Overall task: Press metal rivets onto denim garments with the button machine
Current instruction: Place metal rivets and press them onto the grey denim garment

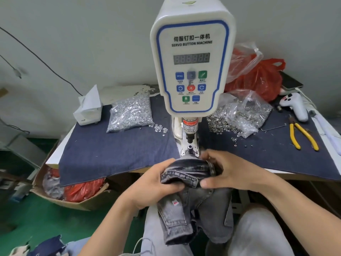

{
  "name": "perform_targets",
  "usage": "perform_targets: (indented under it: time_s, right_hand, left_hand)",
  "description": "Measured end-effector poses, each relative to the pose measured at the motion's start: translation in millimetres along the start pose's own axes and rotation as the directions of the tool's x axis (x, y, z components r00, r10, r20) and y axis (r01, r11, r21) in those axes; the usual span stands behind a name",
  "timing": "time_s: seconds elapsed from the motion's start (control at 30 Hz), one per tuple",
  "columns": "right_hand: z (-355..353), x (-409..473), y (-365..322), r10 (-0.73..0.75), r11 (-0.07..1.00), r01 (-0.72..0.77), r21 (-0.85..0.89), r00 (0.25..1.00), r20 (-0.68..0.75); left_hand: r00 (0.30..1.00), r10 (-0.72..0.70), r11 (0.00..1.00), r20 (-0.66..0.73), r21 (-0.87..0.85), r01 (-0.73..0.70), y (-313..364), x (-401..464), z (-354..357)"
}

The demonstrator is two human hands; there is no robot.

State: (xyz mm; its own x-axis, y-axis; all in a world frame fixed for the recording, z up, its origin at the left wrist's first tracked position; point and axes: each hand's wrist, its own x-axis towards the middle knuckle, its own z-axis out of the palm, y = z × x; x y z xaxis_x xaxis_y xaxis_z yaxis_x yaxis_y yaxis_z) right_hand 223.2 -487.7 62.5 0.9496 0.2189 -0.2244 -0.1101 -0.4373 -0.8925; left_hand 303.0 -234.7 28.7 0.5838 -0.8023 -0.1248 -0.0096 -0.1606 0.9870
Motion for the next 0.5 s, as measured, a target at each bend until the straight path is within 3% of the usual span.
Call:
perform_targets:
  time_s: [0.1,0.2,0.27,0.37,0.5]
  right_hand:
    - [8.5,-10.5,1.4,0.015,0.993,-0.007,-0.118,0.997,0.071]
    - [7.3,-15.4,2.2,0.009,0.999,-0.011,0.047,0.999,0.034]
    - [7.6,-18.1,0.7,0.011,0.99,-0.017,0.142,0.999,0.045]
    - [11.8,-21.5,-1.0,0.037,0.987,-0.041,0.159,0.999,0.028]
    - [12.8,-25.0,0.4,0.026,0.998,-0.027,-0.061,1.0,-0.008]
  left_hand:
    - [1.0,0.01,0.999,-0.022,0.052,-0.009,2.7,-6.5,15.5]
    - [0.998,-0.051,0.976,-0.028,-0.214,0.044,8.6,-7.2,24.8]
    - [0.998,-0.065,0.96,-0.014,-0.273,0.059,10.1,-7.8,25.7]
    - [0.996,-0.07,0.976,-0.049,-0.21,0.059,12.3,-9.5,25.0]
    - [0.993,-0.049,0.998,-0.107,-0.046,0.045,15.6,-14.8,27.2]
